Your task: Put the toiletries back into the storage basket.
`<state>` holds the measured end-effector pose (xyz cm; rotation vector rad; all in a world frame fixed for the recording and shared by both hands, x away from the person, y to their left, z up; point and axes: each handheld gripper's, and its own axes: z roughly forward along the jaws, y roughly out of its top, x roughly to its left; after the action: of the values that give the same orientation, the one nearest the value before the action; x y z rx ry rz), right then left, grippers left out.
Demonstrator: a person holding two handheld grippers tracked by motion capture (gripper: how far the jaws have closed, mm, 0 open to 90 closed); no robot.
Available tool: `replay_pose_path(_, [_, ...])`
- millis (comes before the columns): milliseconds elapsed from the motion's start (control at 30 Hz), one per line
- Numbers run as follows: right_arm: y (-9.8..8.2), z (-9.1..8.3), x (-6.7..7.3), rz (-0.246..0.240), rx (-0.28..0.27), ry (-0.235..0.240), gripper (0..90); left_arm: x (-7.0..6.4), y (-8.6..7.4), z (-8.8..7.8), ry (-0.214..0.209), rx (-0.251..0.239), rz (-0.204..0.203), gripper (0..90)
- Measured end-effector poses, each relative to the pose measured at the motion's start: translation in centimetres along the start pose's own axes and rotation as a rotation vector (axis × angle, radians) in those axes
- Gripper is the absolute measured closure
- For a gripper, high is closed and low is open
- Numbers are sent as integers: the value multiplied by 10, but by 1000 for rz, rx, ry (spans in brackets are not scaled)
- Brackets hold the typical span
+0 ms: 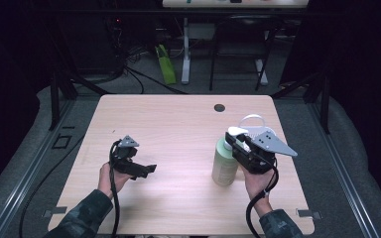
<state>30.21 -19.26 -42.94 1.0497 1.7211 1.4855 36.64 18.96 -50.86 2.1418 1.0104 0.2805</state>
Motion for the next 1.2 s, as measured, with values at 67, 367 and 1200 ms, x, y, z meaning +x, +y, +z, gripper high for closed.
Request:
replay_pose_path(67, [0, 0, -1, 1, -3, 2, 681, 0, 0, -1, -9, -12, -1, 0])
replay_pose_path(367, [1, -1, 1, -16, 4, 11, 681, -1, 0, -2, 19, 2, 1, 0])
replay_pose_path(1200, [15, -10, -2, -22, -15, 34, 680, -1, -1, -1, 23, 17, 17, 0])
